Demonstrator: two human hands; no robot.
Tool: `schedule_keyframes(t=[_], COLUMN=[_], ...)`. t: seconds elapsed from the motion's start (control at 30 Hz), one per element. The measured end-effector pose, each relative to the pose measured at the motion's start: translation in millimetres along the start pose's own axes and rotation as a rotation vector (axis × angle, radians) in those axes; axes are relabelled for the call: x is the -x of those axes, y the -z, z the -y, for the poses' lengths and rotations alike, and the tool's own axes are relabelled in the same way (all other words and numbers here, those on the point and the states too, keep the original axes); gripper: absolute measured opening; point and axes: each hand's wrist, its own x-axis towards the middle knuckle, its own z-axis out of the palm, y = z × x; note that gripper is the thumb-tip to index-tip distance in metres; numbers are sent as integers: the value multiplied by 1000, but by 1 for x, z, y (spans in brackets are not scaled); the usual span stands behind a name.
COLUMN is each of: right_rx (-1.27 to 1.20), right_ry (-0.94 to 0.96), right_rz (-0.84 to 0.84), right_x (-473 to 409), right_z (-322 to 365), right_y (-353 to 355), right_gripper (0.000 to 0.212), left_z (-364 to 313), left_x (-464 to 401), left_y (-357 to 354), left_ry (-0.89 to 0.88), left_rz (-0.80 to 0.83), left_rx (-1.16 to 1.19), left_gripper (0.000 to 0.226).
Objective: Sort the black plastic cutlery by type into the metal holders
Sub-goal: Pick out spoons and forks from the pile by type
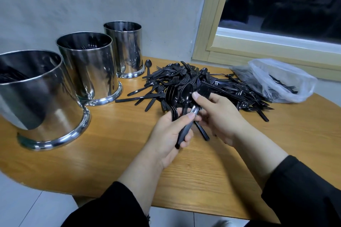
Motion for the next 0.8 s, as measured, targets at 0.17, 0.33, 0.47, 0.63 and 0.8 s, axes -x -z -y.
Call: schedule_keyframes(t=[0.17,0.33,0.47,0.63,0.8], right_rx=[48,64,57,81,-29], right_ry=[103,142,146,156,122], right_rz=[-23,-72,-77,-81,-51], right_x=[-1,-1,0,0,-4], right_z=[0,3,3,1,0], right_y=[0,-1,-2,-5,-9], right_gripper=[22,21,15,13,12], left_z=[1,3,2,-1,-1], left_x=[0,0,1,1,3], left_y=[-1,1,1,-1,-1], left_ry=[-18,-56,-58,-49,-16], left_rz=[-18,-56,-69,-55,-22], left_rx=[-27,-51,-54,-46,8], left_gripper=[5,21,28,18,15])
